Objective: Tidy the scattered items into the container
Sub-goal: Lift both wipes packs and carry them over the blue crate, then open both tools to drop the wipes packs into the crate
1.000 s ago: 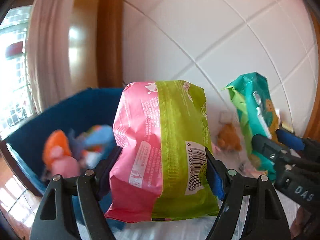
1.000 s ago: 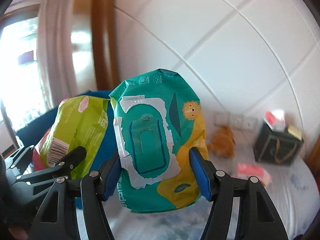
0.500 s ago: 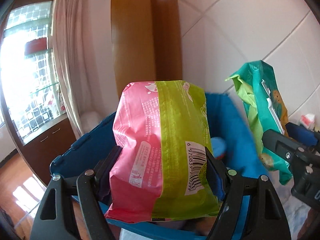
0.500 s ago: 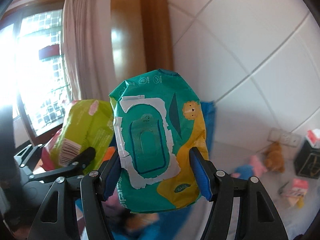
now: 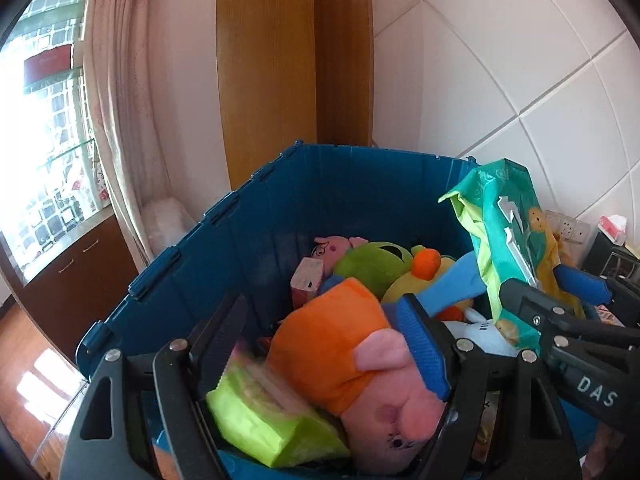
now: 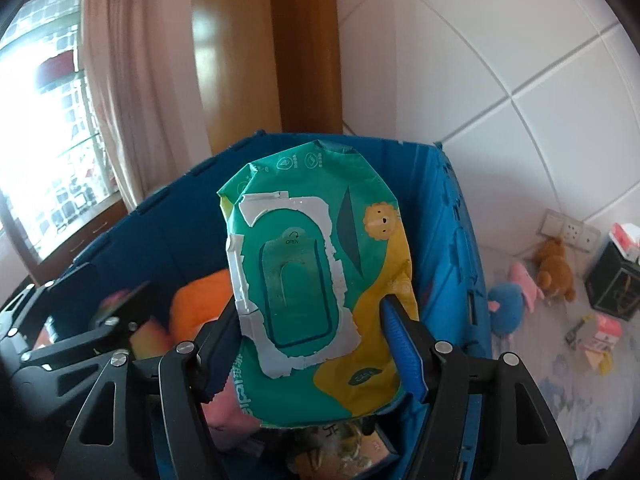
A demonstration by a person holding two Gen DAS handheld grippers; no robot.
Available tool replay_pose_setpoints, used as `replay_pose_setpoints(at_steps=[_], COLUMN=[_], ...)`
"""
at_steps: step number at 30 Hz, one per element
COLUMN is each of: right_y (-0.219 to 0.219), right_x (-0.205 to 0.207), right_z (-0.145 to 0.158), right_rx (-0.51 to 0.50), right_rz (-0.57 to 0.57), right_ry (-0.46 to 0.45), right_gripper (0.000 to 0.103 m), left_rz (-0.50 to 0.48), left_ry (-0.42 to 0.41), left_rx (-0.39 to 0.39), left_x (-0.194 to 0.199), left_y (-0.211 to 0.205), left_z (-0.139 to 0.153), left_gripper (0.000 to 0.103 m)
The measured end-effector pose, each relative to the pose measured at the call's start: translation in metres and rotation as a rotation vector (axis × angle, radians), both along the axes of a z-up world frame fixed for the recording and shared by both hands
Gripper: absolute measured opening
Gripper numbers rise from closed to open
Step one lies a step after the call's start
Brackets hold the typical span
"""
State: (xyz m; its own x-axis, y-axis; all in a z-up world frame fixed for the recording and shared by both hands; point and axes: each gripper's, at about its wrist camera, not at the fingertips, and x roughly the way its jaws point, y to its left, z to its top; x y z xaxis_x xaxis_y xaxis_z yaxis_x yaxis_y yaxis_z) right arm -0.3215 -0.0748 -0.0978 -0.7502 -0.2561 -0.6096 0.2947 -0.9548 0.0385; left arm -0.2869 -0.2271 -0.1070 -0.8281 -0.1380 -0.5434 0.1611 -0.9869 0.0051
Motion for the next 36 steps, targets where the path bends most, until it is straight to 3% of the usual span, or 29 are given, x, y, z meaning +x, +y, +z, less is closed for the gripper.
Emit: replay_pose_setpoints(at_steps=[10,21,36], right_y=[-0.003,0.010,0.035], right_x=[0.005,0.042,0.089], right_z=[-0.006,0.014,0.040], right_rx=[0.042,0.117,0.092], right_rz=[-0.022,-0.016,-0.013], right_ry=[-0.019,-0.043,0.001], right_gripper=[0.080,0.088,0.088], left_rz=[-0.005,-0.037,-0.050], left_ry=[-0.037,-0.091,-0.022], left_rx=[-0.010,0.059,0.065], left_x=[0.016,0.046,0.089], left_y=[0.003,-0.002,0.016], left_z=[-0.012,-0.006,0.024], left_gripper=[0.091,0.092,0.092])
